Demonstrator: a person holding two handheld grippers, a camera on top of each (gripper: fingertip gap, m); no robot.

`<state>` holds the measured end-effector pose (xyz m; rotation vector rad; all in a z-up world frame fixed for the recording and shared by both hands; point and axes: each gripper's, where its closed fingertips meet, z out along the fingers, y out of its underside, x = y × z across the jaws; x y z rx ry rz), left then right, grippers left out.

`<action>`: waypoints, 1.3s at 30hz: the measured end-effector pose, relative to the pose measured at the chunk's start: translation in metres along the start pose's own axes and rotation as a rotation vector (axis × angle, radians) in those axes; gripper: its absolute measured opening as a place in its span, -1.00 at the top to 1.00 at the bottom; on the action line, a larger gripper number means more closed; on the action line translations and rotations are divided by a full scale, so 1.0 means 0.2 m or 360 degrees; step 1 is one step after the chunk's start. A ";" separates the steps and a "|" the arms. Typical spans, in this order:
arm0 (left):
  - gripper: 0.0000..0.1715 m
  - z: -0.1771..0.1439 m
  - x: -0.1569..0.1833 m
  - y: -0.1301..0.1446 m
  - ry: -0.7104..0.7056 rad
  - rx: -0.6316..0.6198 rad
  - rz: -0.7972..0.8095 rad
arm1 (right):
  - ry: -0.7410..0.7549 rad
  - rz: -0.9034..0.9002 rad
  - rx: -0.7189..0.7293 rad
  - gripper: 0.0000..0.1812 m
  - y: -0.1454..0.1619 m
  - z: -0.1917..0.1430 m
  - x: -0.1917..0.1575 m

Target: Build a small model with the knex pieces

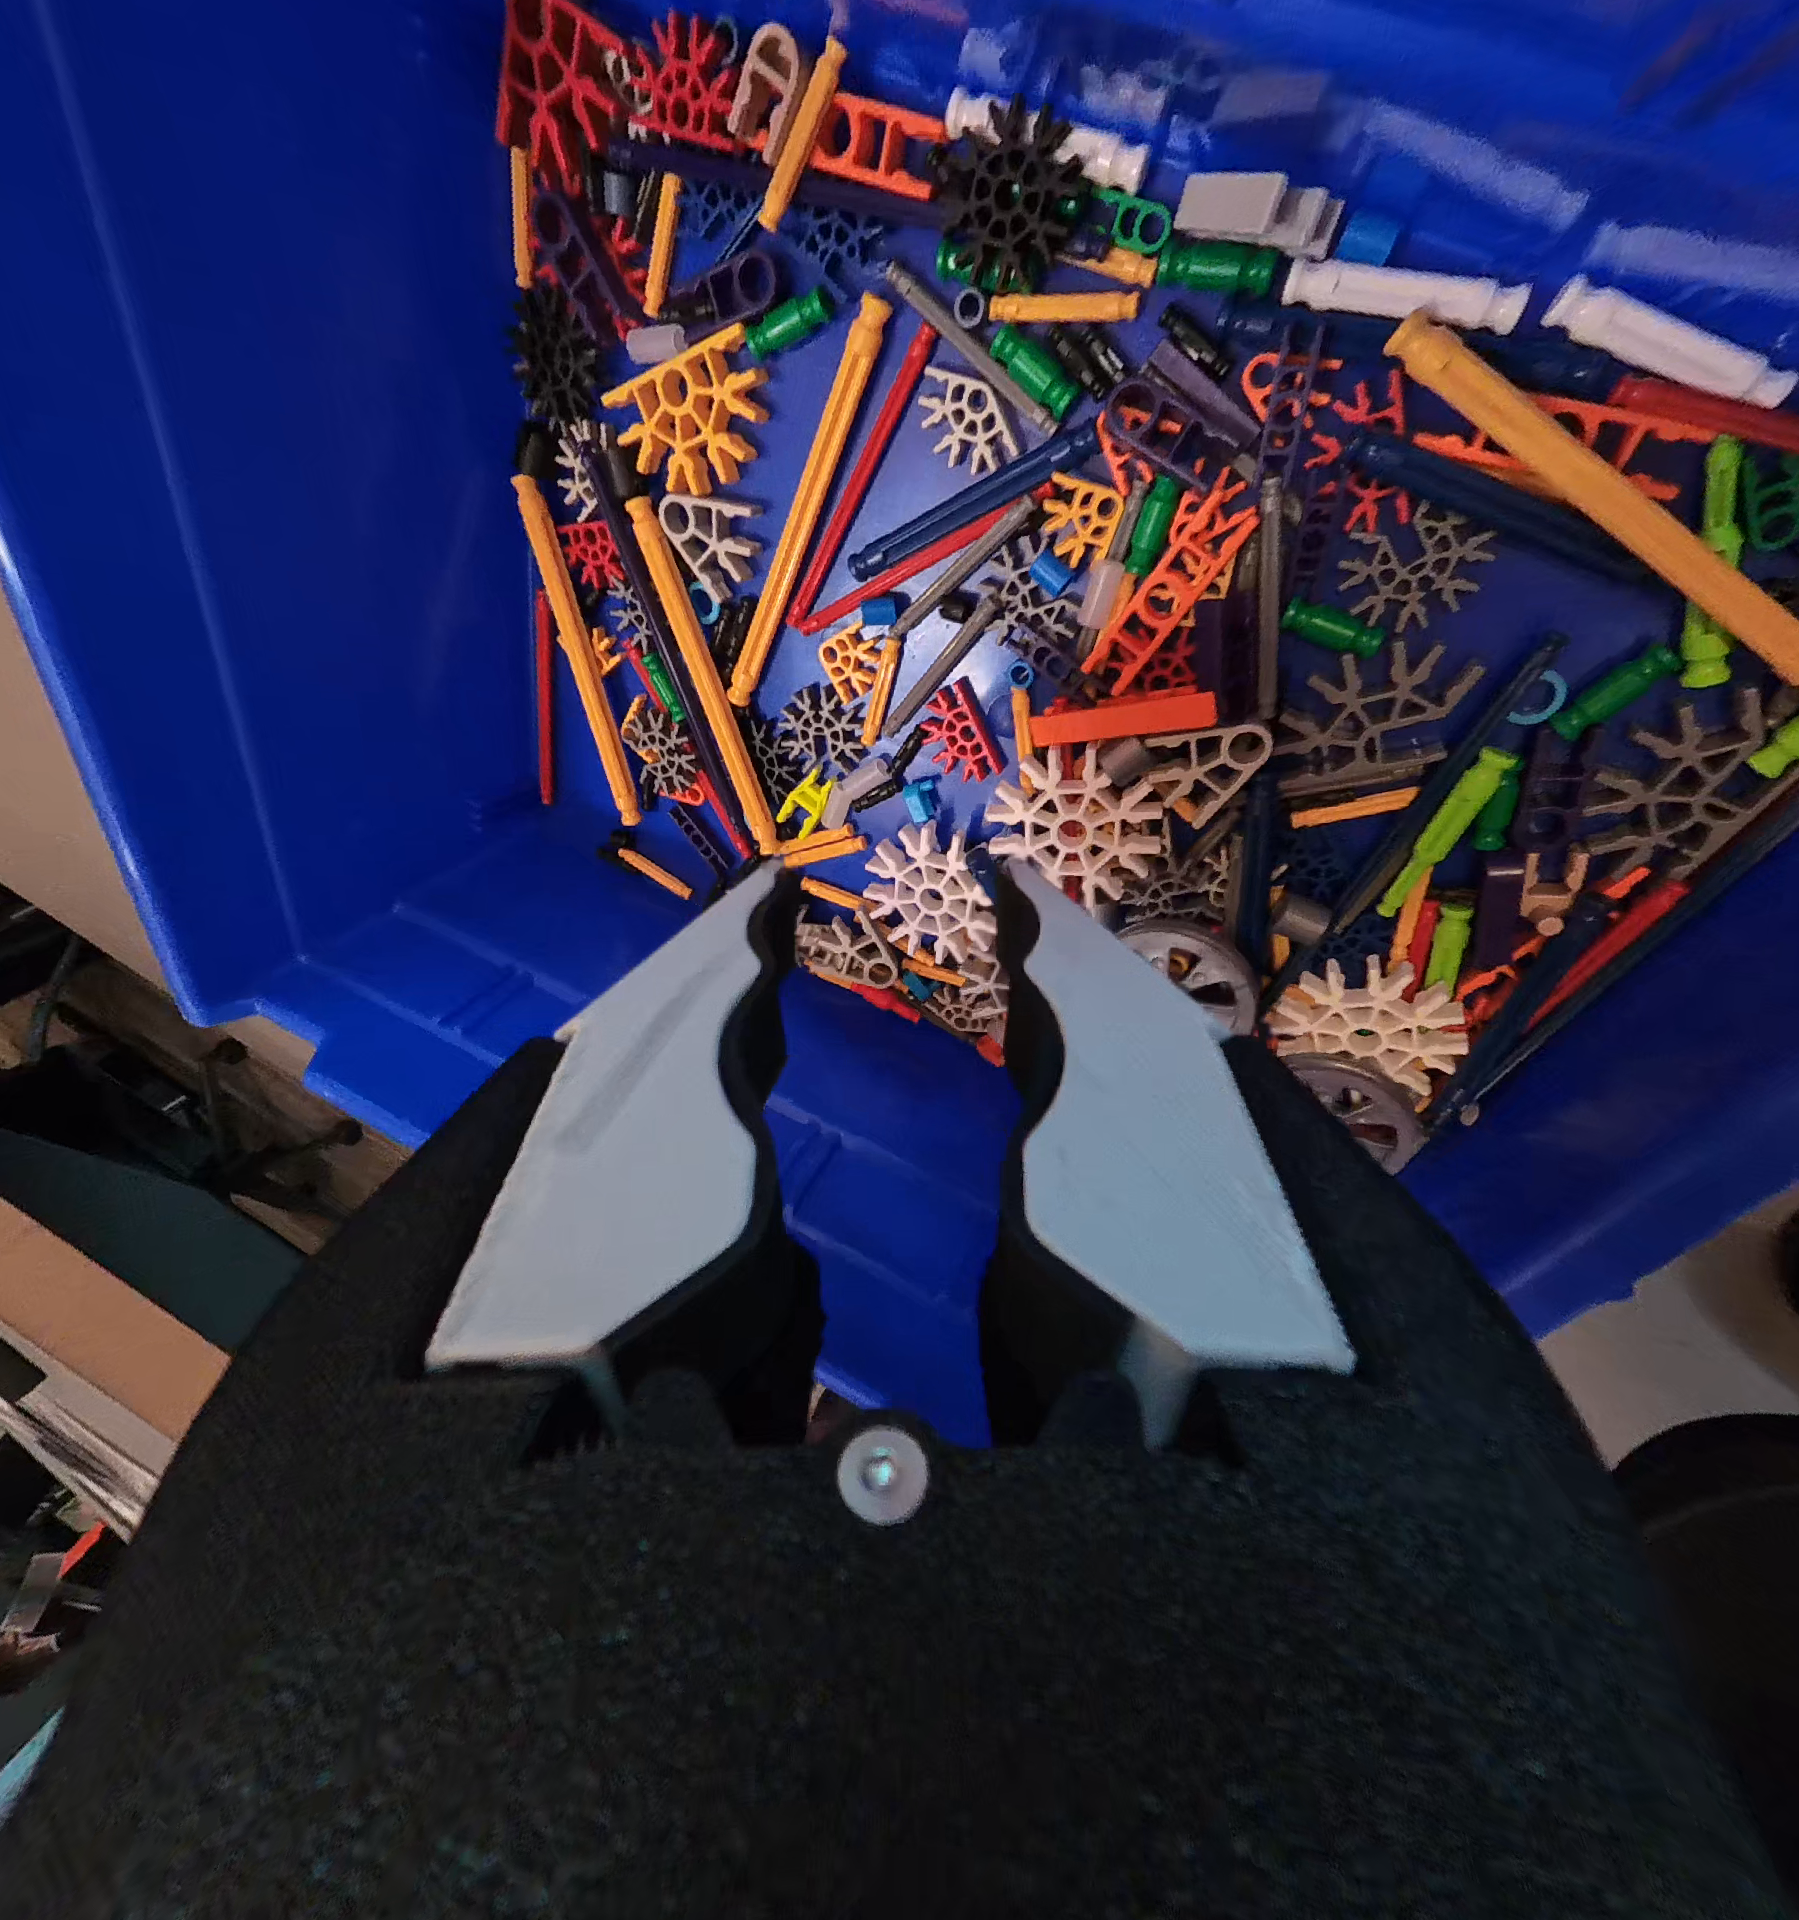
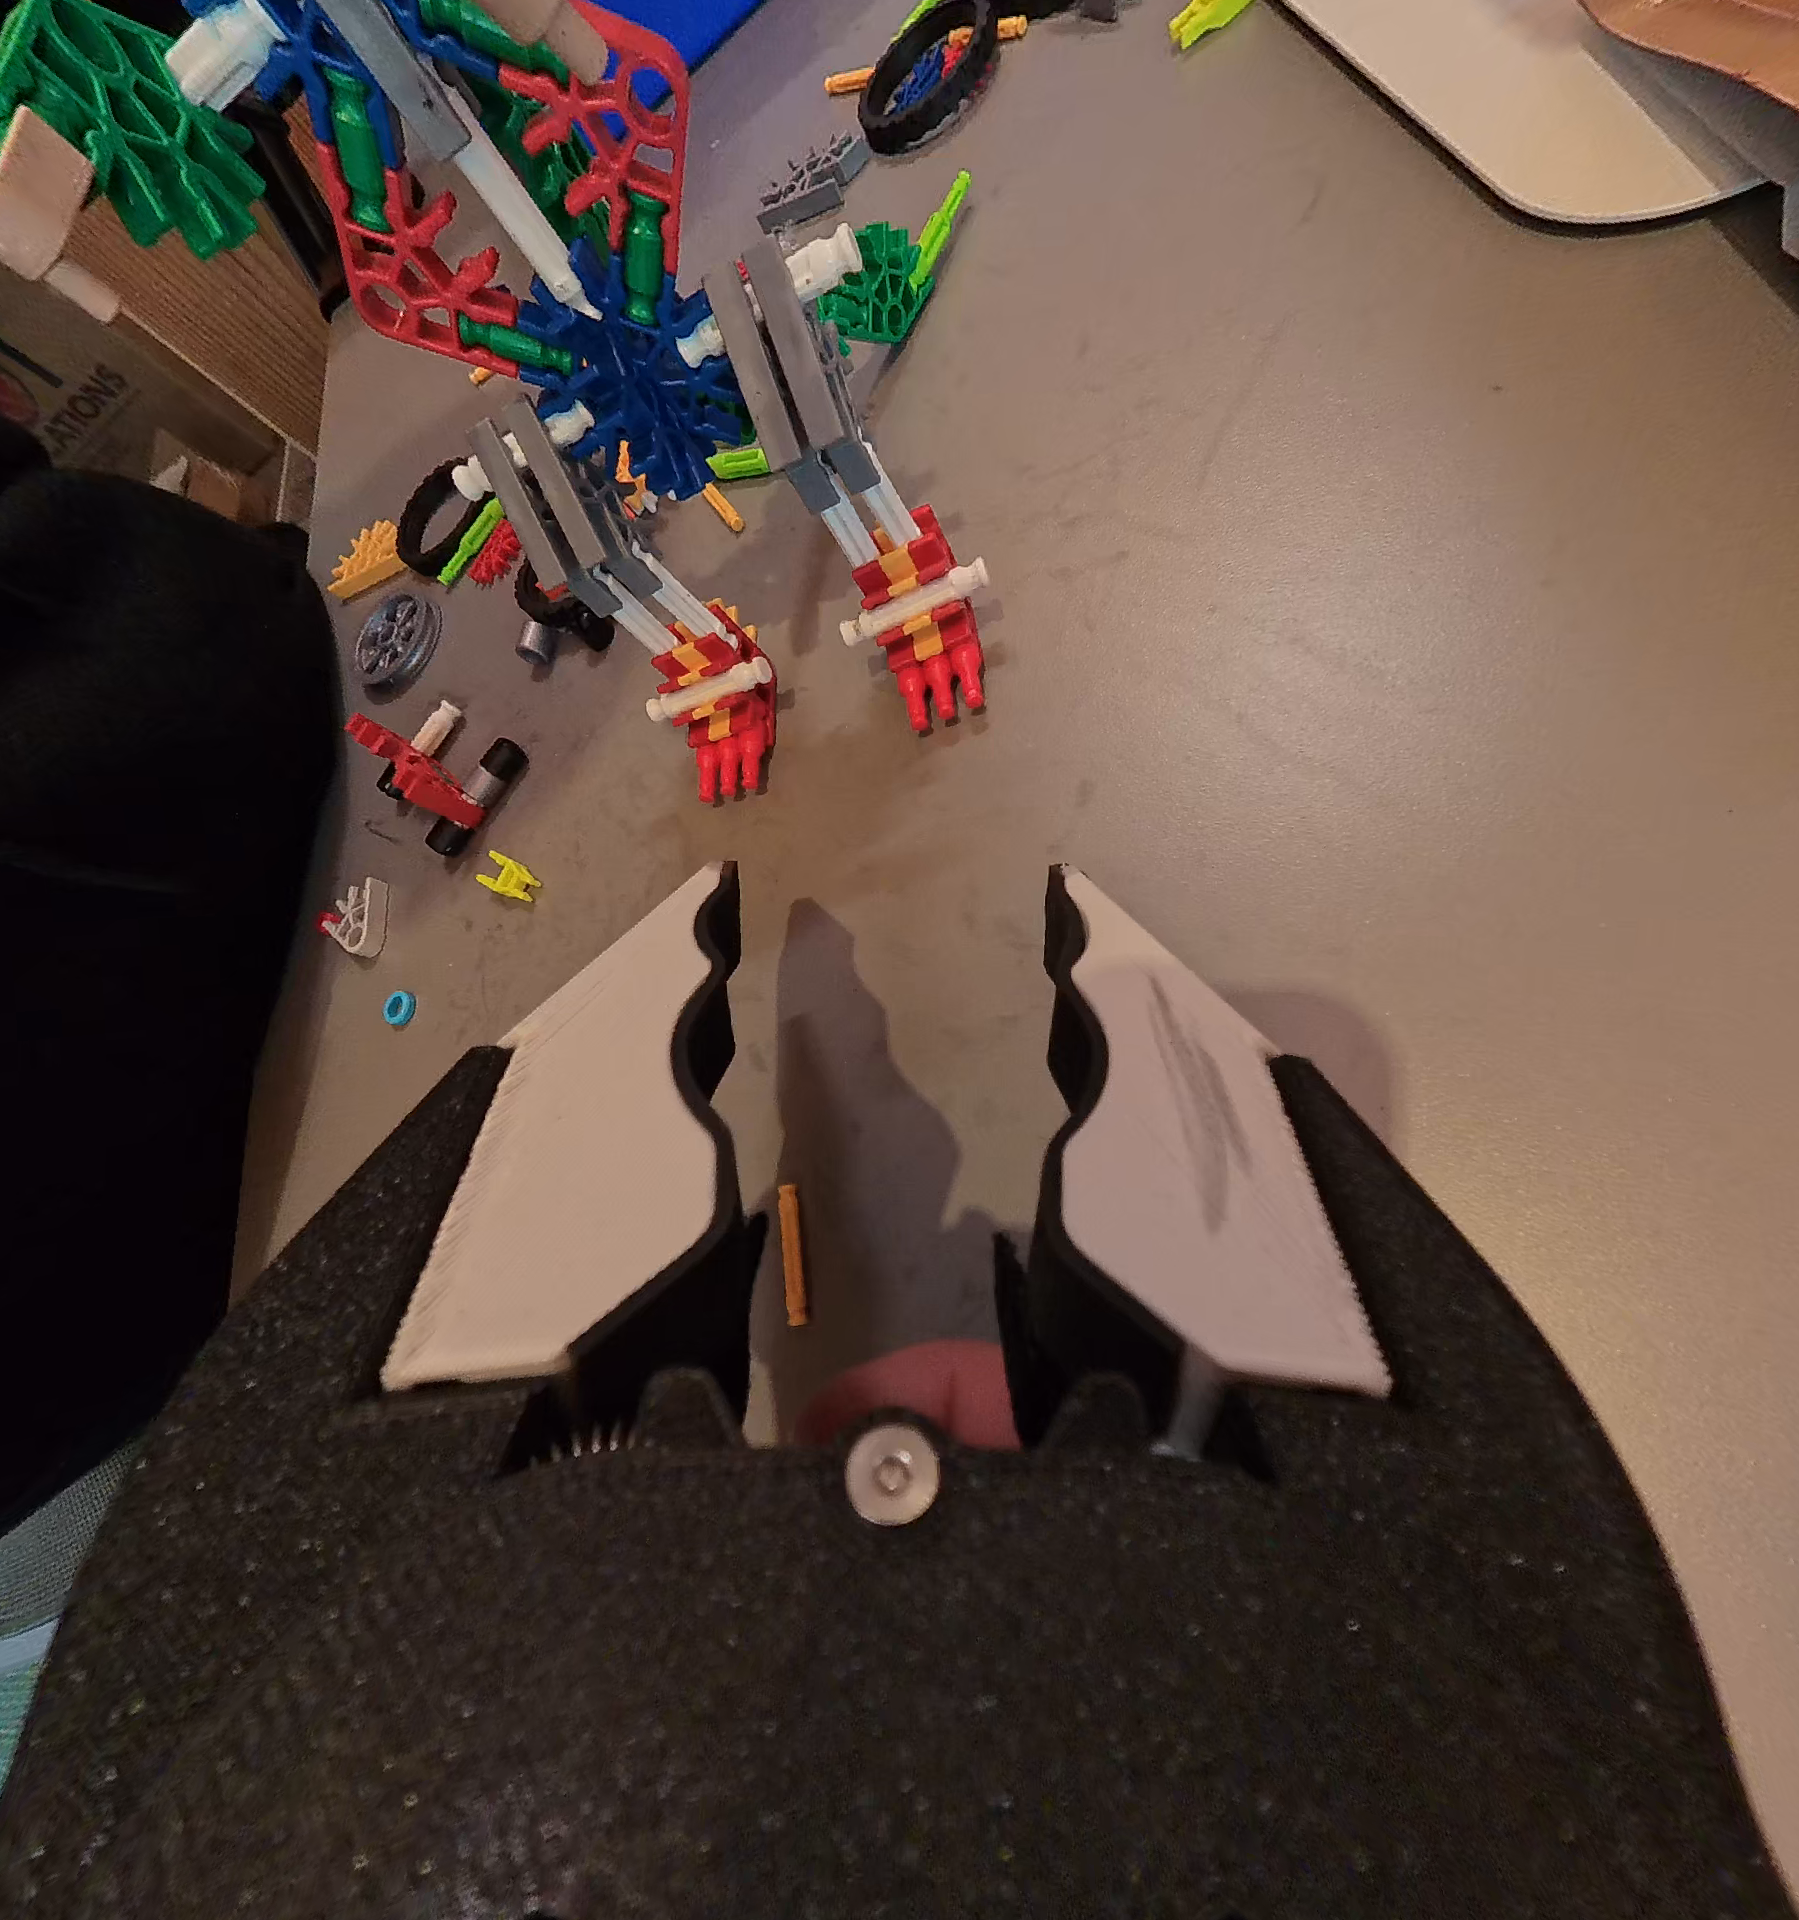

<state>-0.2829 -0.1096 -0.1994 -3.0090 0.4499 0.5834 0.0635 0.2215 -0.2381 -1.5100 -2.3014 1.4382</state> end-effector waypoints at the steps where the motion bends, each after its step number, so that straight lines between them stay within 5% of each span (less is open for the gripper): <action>1: 0.58 0.00 -0.01 0.01 -0.0003 -0.0003 -0.0004 | 0.0000 0.0000 0.0000 0.36 0.00 0.00 0.00; 16: 0.58 -0.03 -0.03 0.14 0.0053 -0.0134 -0.0010 | -0.0003 0.0005 0.0000 0.36 0.00 0.00 0.00; 39: 0.39 0.12 0.22 0.10 0.0398 -0.0276 0.0088 | -0.0003 0.0005 0.0000 0.36 0.00 0.00 0.00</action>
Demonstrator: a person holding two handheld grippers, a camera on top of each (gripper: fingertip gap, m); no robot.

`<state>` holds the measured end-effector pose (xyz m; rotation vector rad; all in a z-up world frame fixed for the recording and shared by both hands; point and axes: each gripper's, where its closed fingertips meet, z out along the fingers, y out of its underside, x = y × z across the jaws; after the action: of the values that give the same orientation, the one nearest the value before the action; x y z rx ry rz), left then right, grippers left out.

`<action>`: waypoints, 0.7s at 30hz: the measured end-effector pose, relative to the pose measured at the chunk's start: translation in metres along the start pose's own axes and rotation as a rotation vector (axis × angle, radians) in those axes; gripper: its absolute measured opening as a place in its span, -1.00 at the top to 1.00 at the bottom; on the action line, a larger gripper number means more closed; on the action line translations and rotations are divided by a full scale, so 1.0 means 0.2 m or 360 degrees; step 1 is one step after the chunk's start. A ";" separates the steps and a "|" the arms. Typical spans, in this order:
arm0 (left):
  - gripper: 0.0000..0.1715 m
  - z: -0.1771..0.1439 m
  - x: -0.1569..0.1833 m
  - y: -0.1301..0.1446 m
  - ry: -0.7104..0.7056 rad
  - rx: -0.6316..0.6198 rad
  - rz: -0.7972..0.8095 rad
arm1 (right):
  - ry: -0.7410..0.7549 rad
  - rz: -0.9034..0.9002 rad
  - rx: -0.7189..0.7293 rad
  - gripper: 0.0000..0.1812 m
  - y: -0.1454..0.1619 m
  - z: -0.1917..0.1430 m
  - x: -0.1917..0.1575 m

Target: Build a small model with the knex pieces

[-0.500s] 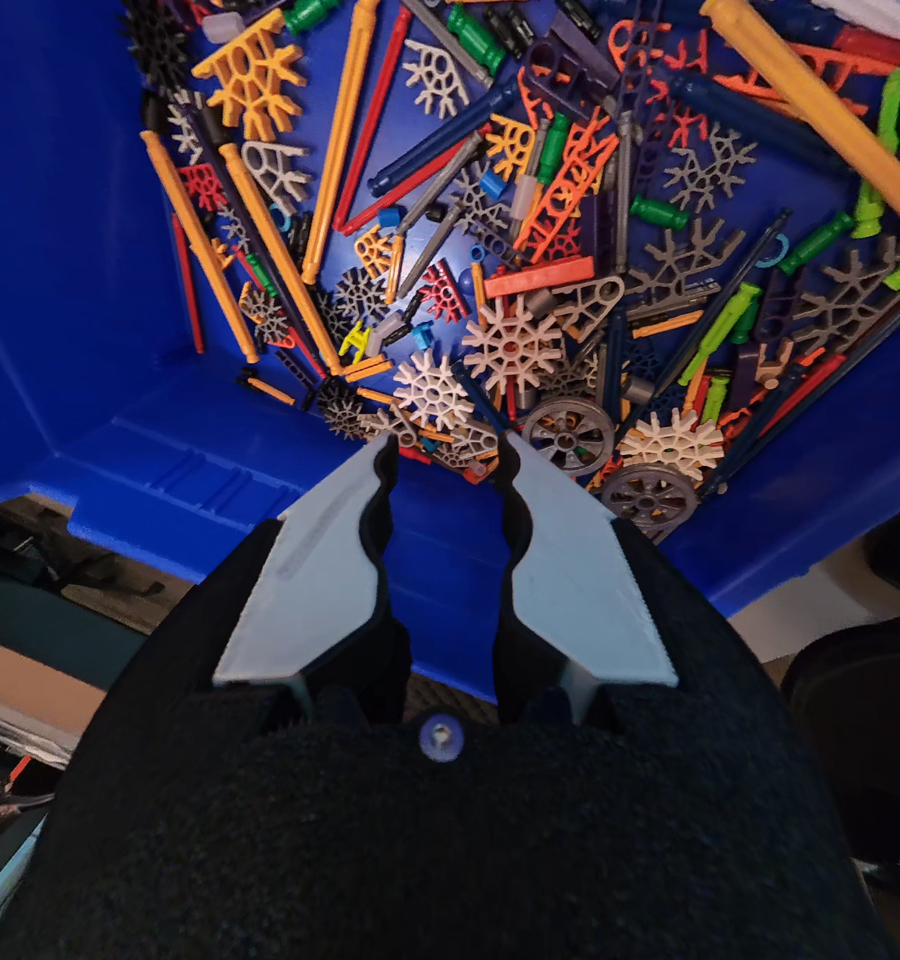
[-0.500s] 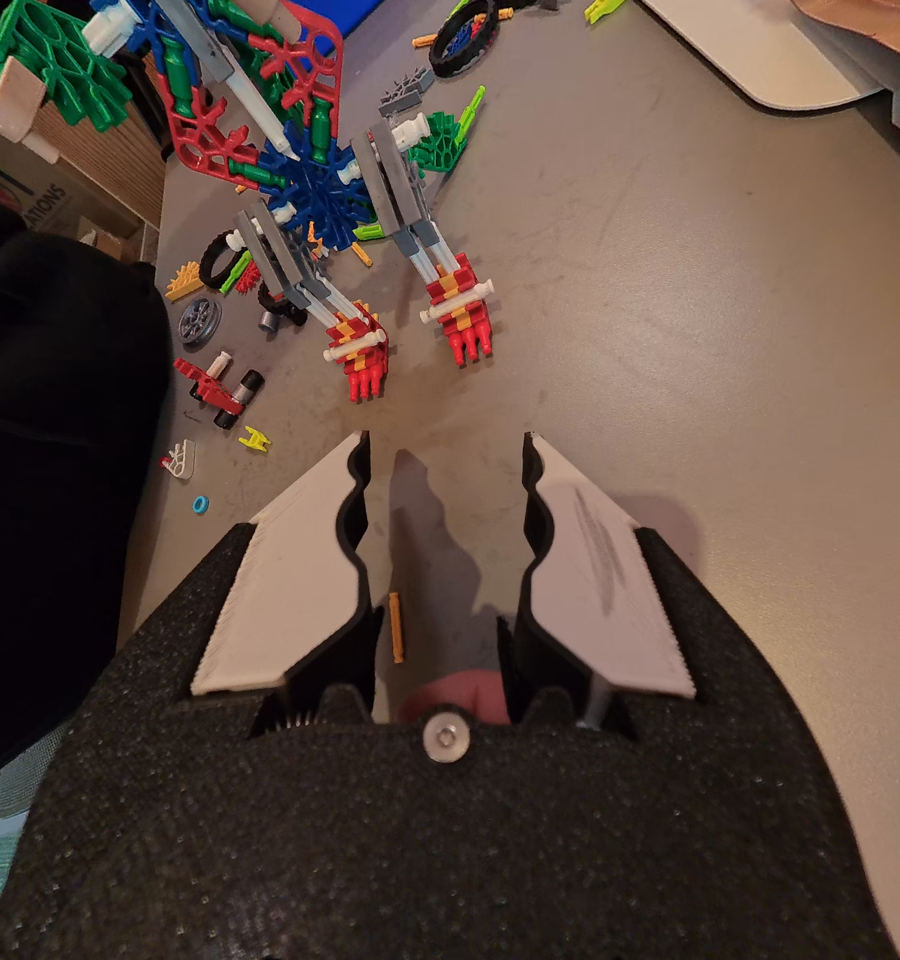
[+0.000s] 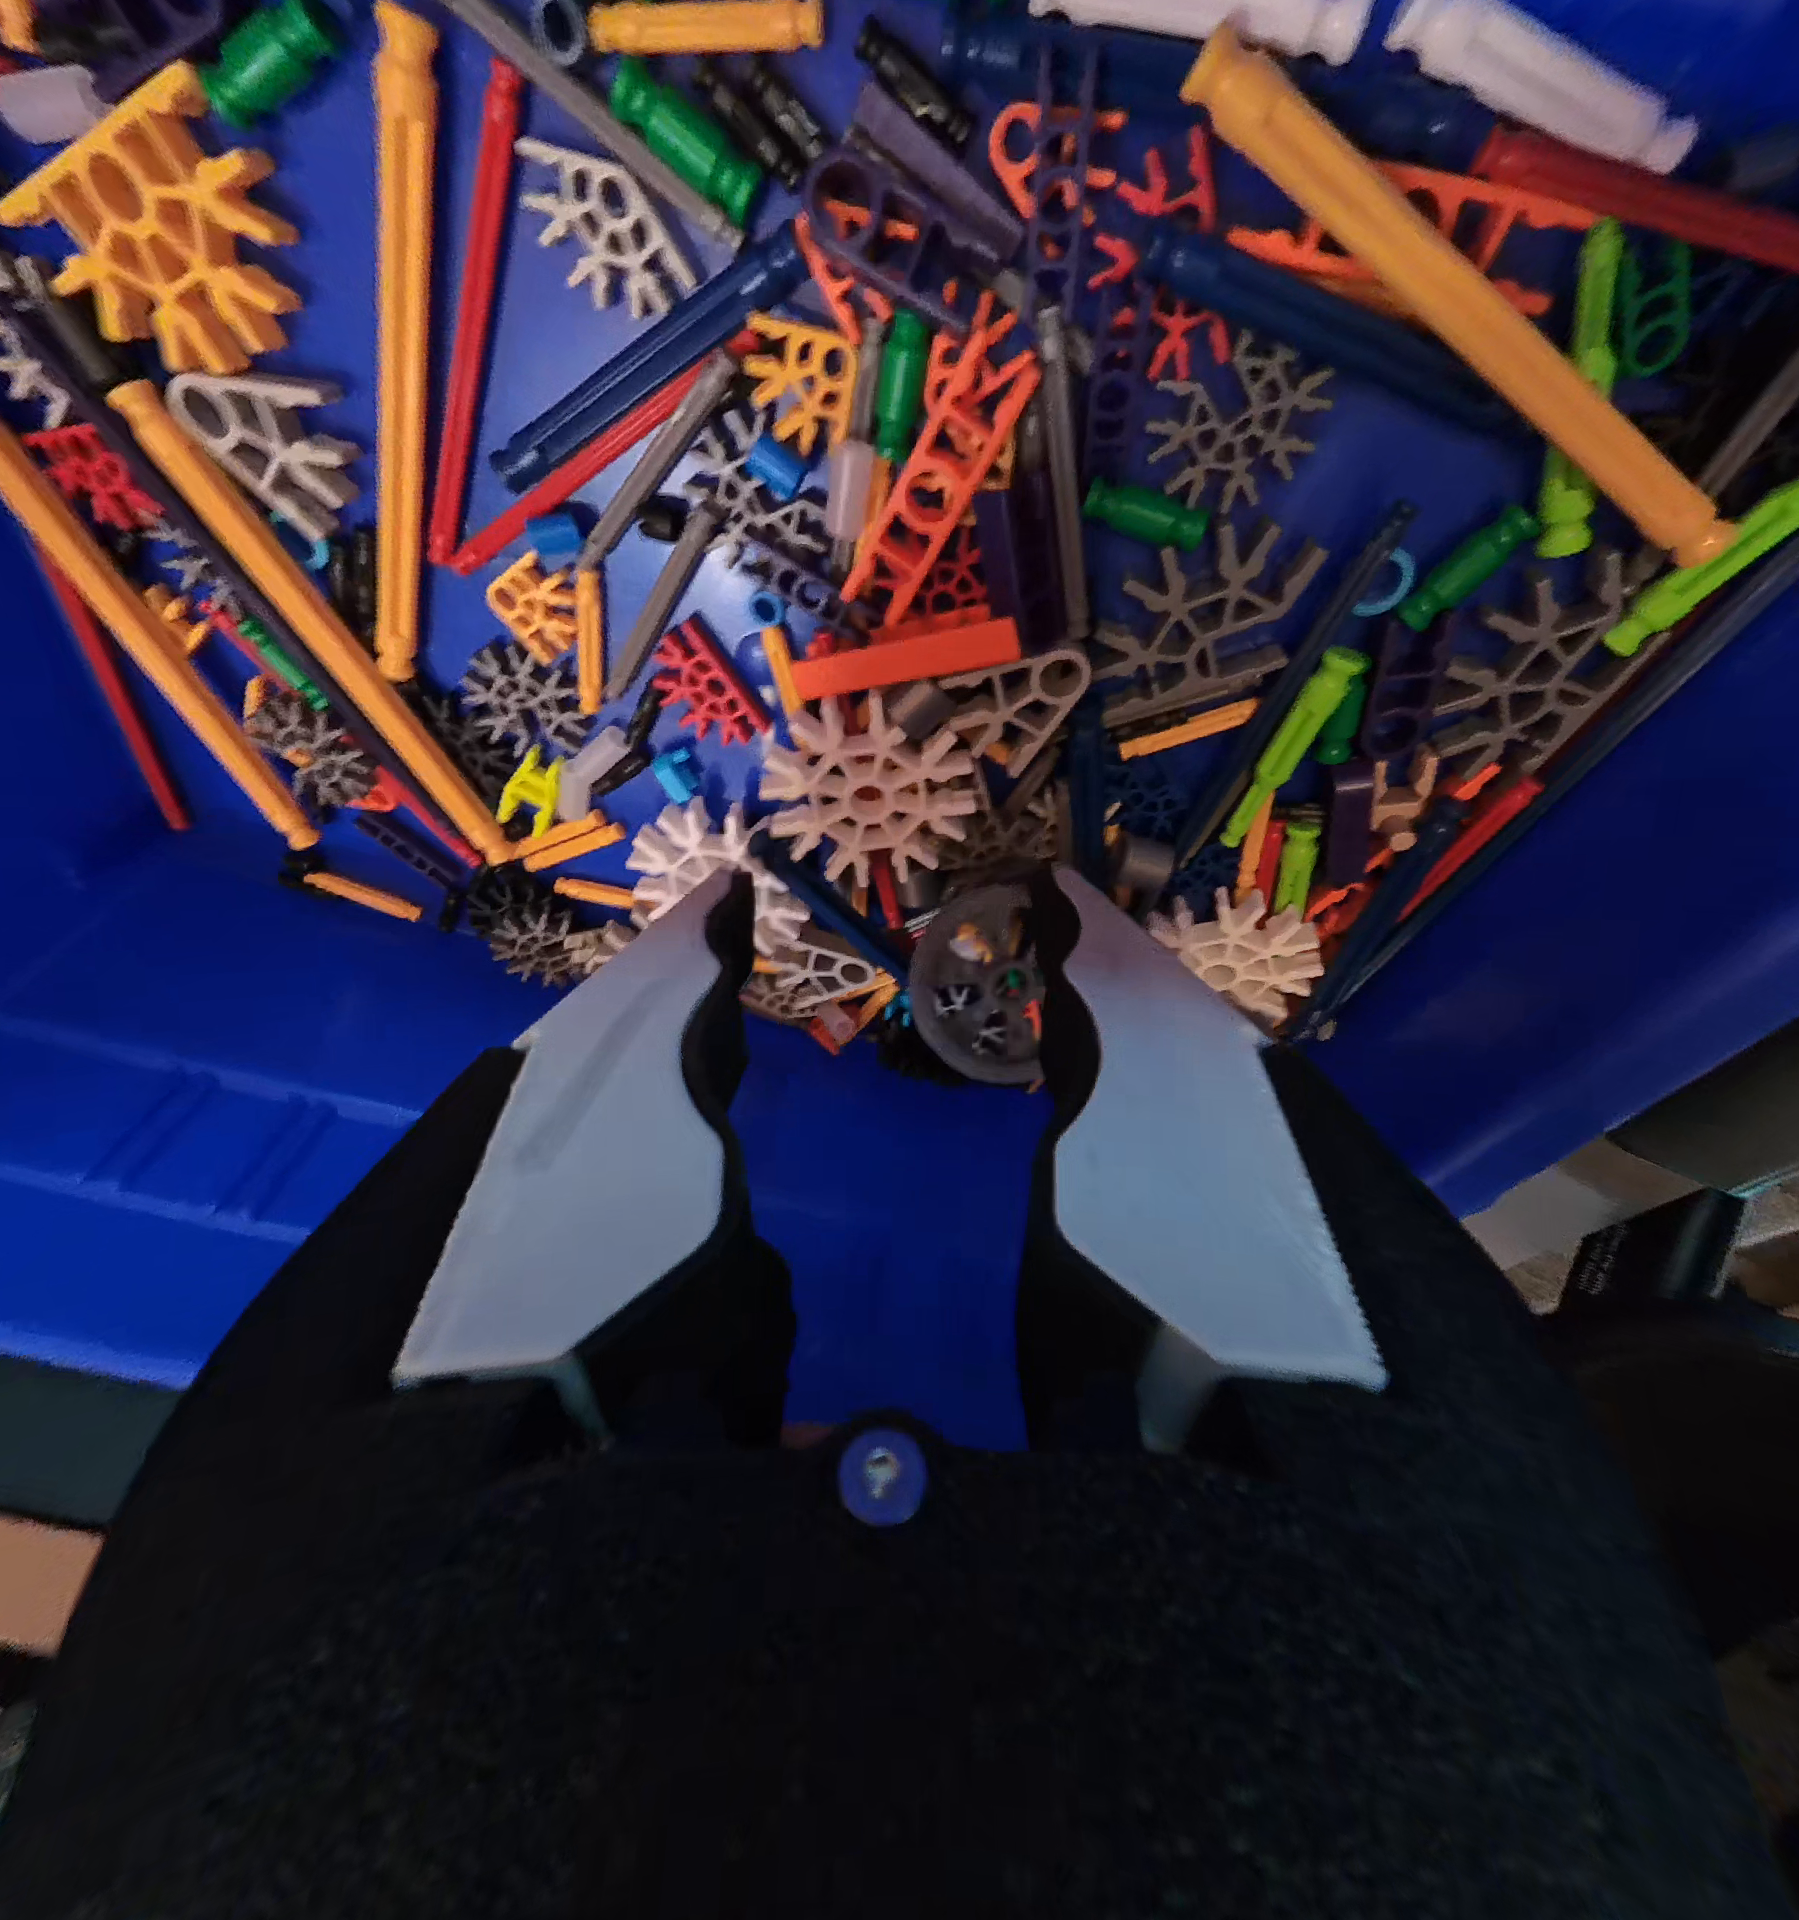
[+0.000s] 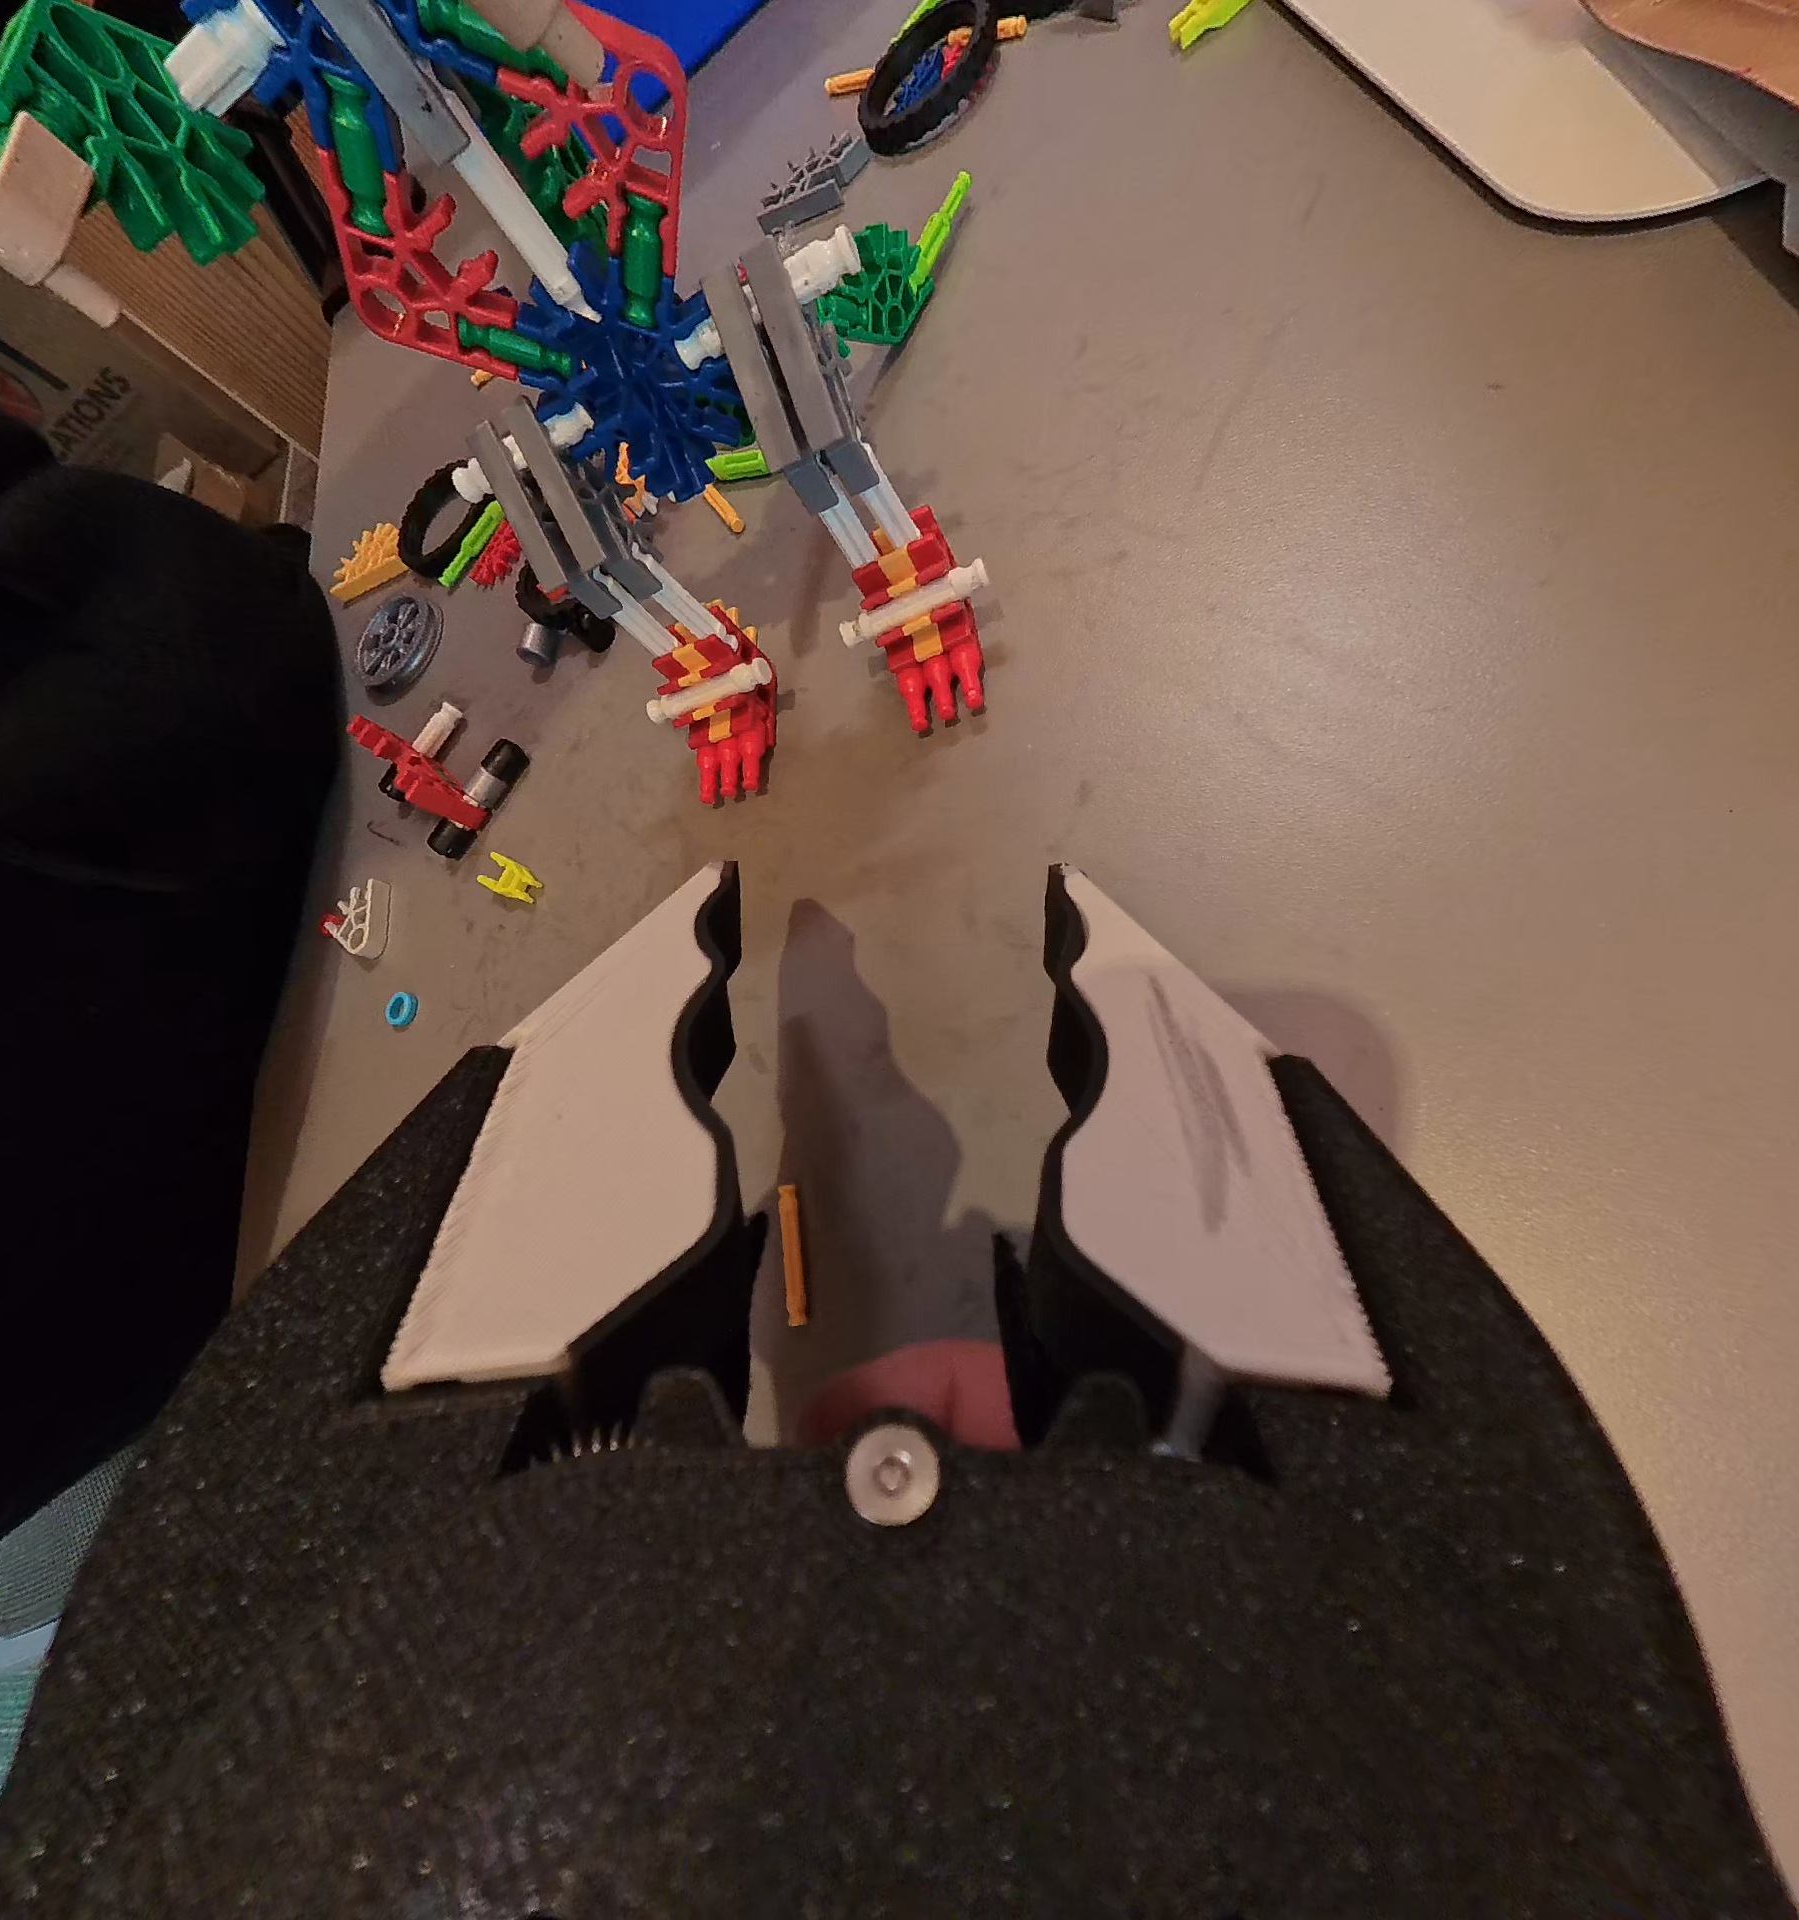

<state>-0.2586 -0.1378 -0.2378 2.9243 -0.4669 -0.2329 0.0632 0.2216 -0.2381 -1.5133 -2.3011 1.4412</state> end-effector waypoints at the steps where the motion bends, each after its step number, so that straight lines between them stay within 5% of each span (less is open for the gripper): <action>1: 0.39 0.01 0.02 -0.01 0.0033 0.0003 0.0010 | 0.0000 0.0000 0.0000 0.36 0.00 0.00 0.00; 17: 0.57 0.01 0.04 -0.06 0.0025 0.0057 0.0073 | 0.0001 -0.0001 0.0000 0.36 0.00 0.00 0.00; 21: 0.79 -0.02 0.03 -0.08 -0.0016 0.0102 0.0075 | 0.0000 0.0000 0.0000 0.36 0.00 0.00 0.00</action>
<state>-0.2484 -0.1240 -0.2374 2.9712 -0.5545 -0.2303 0.0634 0.2215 -0.2379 -1.5131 -2.3008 1.4416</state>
